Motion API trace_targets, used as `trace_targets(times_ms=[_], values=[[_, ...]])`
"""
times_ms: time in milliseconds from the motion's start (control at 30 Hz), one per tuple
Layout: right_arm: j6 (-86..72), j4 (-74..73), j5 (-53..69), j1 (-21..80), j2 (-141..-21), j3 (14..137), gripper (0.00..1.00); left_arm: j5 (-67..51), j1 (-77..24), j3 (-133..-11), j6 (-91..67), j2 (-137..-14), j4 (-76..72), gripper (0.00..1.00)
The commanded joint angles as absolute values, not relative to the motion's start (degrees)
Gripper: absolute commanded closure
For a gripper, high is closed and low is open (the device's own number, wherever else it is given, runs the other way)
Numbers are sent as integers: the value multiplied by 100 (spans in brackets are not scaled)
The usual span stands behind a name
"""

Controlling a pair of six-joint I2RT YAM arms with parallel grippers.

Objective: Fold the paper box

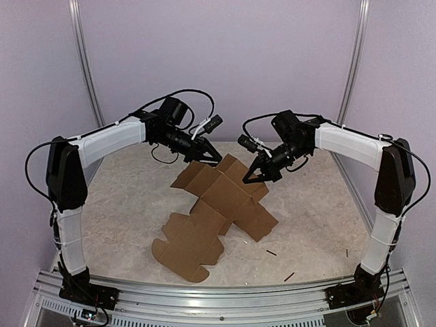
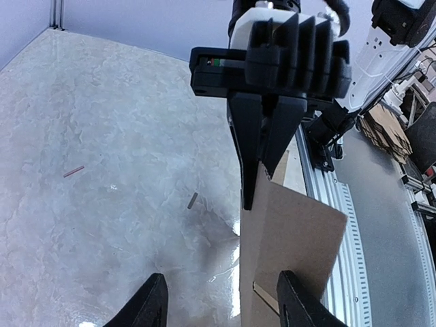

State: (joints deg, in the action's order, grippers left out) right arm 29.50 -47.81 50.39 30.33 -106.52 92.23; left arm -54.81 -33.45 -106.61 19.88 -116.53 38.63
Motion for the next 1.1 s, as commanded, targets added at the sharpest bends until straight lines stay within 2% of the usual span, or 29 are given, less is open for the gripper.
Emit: trace_targets(times_ms=[0, 433, 600, 1067], values=[[2910, -4869, 5121, 3050, -10755, 9271, 100, -5491, -3327, -10702, 2073, -11375, 3887, 45], [2907, -4878, 5235, 3050, -10713, 9316, 100, -5456, -3676, -11046, 2301, -11880, 4171, 46], [2945, -4883, 5318, 3051, -10677, 9321, 100, -5318, -3713, -11201, 2251, -12064, 4134, 50], [3187, -4935, 5536, 3067, -10430, 9209, 100, -5633, -3832, -11381, 2139, -12454, 4008, 81]])
